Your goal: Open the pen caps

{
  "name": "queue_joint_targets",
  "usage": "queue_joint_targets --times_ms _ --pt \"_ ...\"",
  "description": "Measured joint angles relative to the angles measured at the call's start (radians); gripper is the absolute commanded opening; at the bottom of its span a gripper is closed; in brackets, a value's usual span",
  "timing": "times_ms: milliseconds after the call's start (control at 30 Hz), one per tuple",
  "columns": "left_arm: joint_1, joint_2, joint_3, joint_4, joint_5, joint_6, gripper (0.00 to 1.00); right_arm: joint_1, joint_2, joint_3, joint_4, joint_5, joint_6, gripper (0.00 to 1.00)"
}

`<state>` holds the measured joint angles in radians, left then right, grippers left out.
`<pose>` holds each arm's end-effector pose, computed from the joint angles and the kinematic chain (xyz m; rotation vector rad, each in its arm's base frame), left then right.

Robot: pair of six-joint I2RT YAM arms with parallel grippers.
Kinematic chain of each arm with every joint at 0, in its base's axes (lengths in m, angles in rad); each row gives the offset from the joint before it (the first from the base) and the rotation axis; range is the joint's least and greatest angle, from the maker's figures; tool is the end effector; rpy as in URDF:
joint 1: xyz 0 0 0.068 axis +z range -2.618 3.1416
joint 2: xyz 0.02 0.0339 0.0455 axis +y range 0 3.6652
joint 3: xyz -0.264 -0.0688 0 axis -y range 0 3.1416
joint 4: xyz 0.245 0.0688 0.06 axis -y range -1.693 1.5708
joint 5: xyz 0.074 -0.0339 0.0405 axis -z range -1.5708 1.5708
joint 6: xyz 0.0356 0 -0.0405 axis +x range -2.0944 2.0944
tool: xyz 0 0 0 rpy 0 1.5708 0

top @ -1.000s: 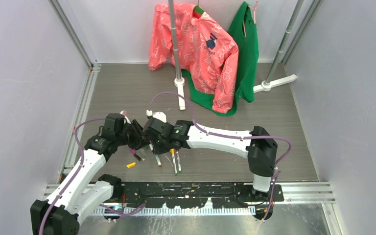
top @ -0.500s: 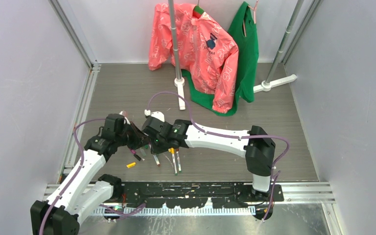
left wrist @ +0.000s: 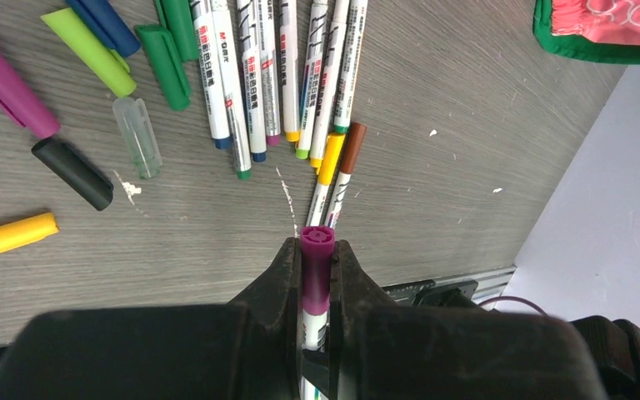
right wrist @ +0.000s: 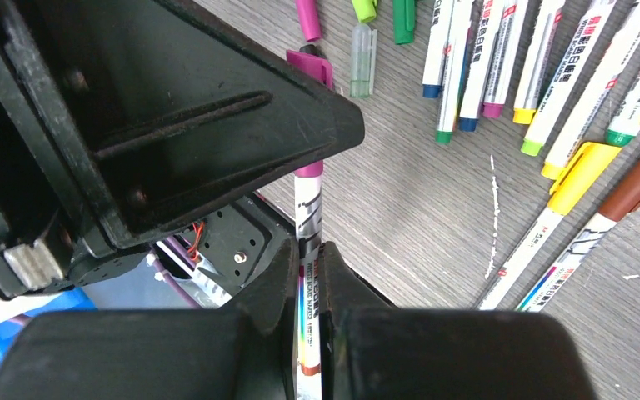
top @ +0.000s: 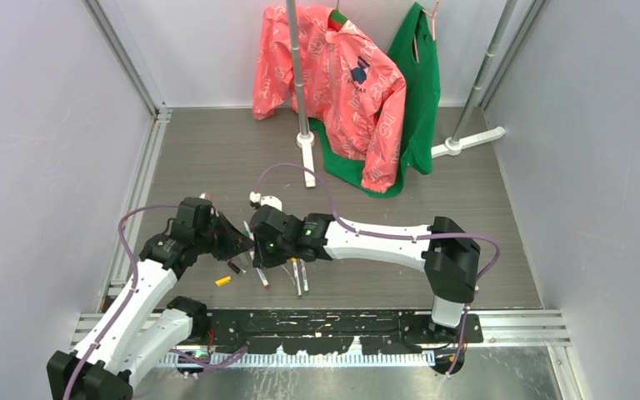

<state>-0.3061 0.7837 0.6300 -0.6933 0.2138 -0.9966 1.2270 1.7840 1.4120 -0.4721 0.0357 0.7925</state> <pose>0.1468 -0.0543 0.2401 -0.7723 2.4561 -0.8100 0.1356 0.3750 0.2565 -0.5448 2.5505 0.8148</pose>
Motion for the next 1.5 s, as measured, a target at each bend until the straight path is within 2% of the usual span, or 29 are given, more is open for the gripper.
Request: queue_joint_targets --times_ms 167,400,700,933,1067,1200,1400,1500 --pt "-0.009 0.020 0.006 -0.006 -0.005 -0.028 0.00 0.013 -0.051 -0.092 0.089 0.029 0.027 0.01" --pt "-0.016 0.107 0.006 0.034 0.042 -0.051 0.00 0.050 -0.118 -0.190 0.147 0.154 0.077 0.01" --pt "0.036 0.189 0.013 0.244 -0.131 -0.055 0.00 0.196 -0.217 -0.277 -0.026 0.160 0.134 0.01" --pt "0.052 0.243 0.039 0.256 -0.186 -0.016 0.00 0.250 -0.209 -0.254 -0.067 0.215 0.123 0.01" --pt "0.053 0.236 0.068 0.216 -0.223 0.032 0.00 0.208 -0.178 -0.219 -0.084 0.213 0.074 0.01" --pt "0.053 0.169 0.060 0.139 -0.262 0.053 0.00 0.105 -0.109 -0.137 -0.096 0.179 -0.002 0.01" --pt "0.053 0.047 -0.002 0.036 -0.313 0.056 0.02 -0.070 0.059 0.076 -0.147 0.103 -0.138 0.01" --pt "0.053 0.032 -0.046 0.021 -0.320 0.040 0.05 -0.132 0.156 0.176 -0.165 0.072 -0.193 0.01"
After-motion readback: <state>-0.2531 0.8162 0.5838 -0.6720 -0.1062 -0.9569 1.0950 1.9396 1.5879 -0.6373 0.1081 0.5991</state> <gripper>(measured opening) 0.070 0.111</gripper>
